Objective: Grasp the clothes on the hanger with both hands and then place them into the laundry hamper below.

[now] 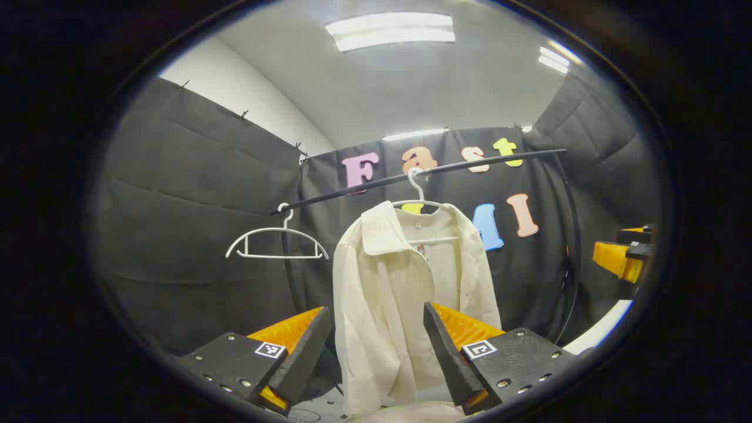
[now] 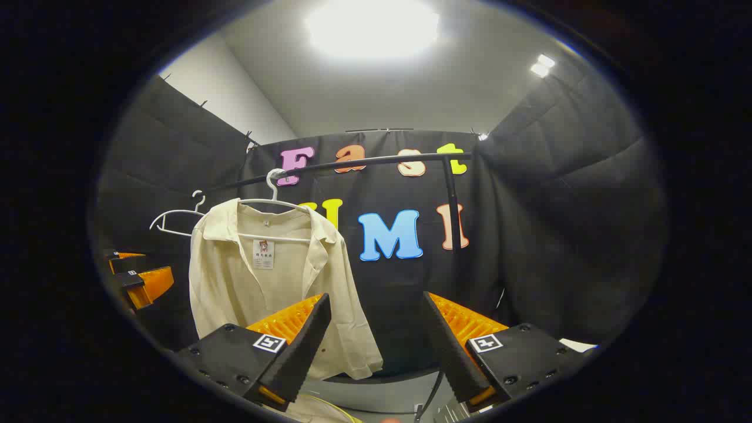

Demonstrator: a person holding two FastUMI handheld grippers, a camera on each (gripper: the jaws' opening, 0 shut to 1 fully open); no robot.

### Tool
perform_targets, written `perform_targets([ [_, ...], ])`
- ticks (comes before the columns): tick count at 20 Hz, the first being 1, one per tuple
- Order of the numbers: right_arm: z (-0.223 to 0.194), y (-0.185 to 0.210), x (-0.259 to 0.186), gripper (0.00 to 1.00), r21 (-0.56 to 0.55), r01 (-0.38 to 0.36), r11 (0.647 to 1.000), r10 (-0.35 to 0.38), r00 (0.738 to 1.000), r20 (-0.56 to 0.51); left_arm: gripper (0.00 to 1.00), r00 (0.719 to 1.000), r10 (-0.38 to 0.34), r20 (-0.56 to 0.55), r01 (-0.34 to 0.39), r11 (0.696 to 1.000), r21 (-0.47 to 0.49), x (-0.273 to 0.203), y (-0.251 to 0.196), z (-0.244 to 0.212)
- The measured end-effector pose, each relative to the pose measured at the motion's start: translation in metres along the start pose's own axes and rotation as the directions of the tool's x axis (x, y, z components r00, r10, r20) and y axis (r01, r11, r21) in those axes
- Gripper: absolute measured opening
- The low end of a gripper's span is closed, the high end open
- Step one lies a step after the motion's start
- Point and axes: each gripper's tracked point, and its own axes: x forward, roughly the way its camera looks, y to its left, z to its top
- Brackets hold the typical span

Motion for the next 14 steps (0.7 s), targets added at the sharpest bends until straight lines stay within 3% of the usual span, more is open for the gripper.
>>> perform_targets([
  [14, -0.007, 0.006, -0.001, 0.97, -0.014, 0.003, 1.0, -0.003, 1.0, -0.019, 0.93, 1.0, -0.01, -0.008, 0.01, 1.0, -0.009, 0.002, 0.008, -0.012],
])
